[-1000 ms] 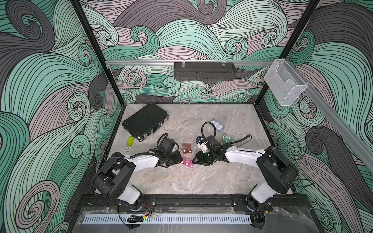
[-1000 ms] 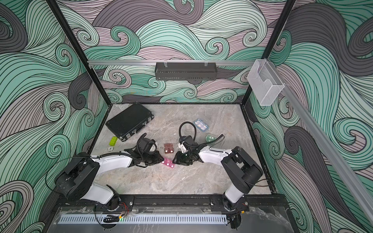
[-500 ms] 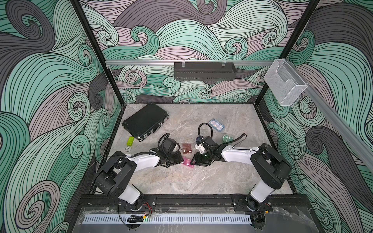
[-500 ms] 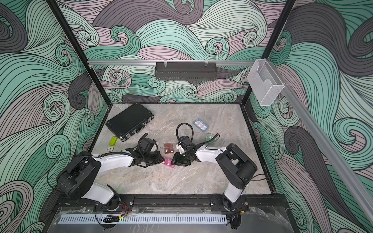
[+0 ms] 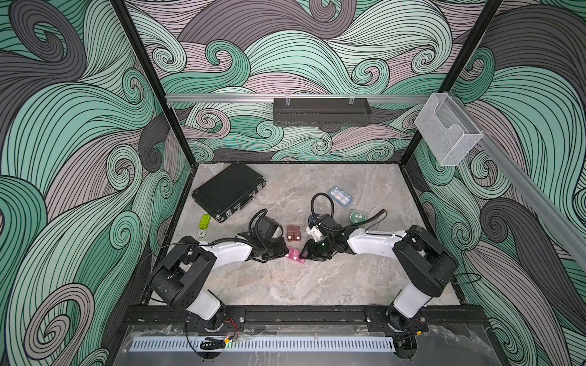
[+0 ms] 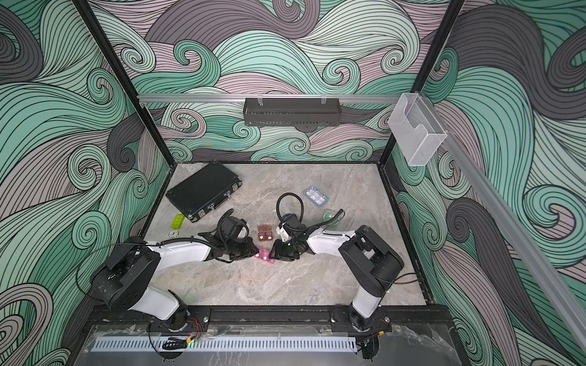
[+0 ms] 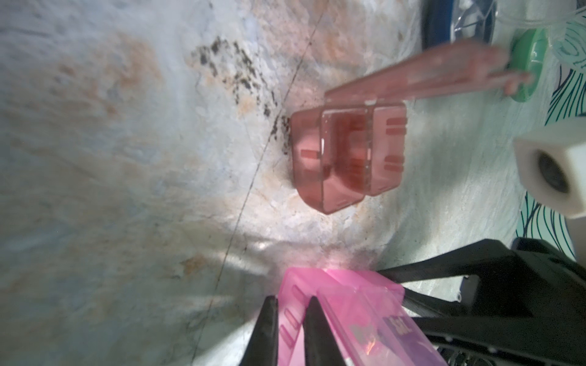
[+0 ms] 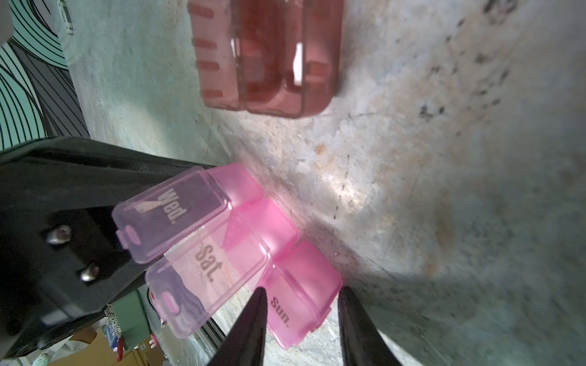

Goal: Close pillboxes
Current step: Close the lid on the pillbox.

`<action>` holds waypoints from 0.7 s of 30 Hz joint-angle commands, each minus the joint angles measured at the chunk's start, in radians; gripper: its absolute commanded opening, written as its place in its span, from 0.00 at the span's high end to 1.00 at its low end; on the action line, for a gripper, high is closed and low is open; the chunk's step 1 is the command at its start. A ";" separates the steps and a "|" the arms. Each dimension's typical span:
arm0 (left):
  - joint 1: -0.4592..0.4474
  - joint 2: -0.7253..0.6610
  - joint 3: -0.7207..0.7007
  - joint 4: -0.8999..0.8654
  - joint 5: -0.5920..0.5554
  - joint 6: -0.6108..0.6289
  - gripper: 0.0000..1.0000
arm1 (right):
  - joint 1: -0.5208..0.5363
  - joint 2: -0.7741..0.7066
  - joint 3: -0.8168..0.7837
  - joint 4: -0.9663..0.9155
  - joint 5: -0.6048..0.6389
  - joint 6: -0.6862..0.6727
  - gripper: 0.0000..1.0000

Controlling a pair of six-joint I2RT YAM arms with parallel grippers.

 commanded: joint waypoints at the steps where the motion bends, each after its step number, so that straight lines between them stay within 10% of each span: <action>1: -0.012 0.020 0.022 -0.021 -0.023 -0.002 0.85 | 0.012 0.029 0.011 -0.044 0.025 -0.022 0.62; 21: -0.045 0.037 -0.026 0.050 -0.044 -0.062 0.85 | 0.031 0.071 -0.003 -0.048 0.044 -0.033 0.68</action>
